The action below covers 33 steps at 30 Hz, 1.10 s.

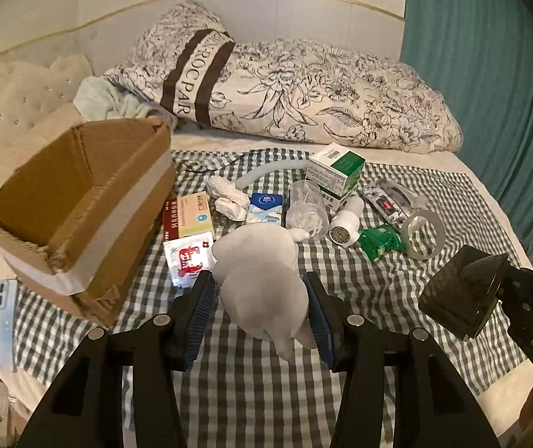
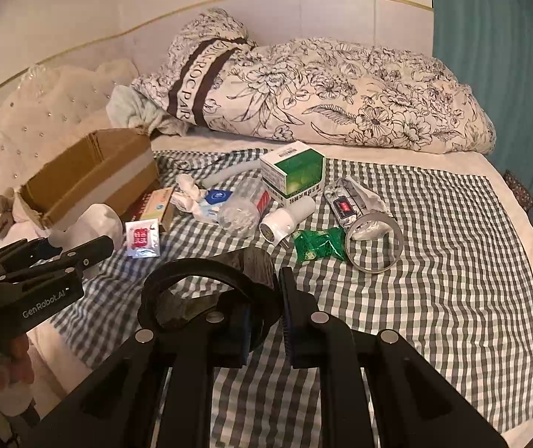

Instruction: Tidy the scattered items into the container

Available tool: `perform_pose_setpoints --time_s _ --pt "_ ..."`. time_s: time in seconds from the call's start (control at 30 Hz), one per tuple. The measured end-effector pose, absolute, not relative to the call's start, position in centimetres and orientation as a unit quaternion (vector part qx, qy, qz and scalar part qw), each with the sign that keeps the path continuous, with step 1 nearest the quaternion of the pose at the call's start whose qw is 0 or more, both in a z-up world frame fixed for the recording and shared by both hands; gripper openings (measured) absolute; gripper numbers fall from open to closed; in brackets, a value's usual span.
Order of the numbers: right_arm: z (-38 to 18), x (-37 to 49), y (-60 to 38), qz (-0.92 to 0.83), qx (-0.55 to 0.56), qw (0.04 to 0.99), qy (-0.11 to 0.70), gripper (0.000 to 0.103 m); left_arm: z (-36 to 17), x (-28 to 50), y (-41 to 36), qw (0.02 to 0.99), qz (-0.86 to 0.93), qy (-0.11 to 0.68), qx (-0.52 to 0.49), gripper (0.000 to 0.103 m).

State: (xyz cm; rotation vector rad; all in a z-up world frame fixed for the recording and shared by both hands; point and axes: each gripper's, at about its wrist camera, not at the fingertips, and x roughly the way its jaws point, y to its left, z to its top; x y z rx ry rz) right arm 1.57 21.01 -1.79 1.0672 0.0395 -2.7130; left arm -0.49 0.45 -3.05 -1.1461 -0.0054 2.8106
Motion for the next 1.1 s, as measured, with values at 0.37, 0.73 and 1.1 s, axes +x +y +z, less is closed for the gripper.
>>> perform_pose_setpoints --time_s 0.37,0.73,1.1 --pt "1.9 4.3 20.9 -0.93 0.332 0.155 0.002 0.013 0.8 2.8 0.7 0.034 0.933 -0.007 -0.358 0.05" --pt "3.1 1.3 18.9 -0.924 0.339 0.175 0.025 0.013 2.5 -0.5 -2.2 0.01 0.936 -0.007 -0.353 0.05" --pt "5.9 -4.8 14.0 -0.925 0.335 0.177 0.024 0.013 4.5 -4.6 -8.1 -0.008 0.938 -0.003 -0.346 0.05"
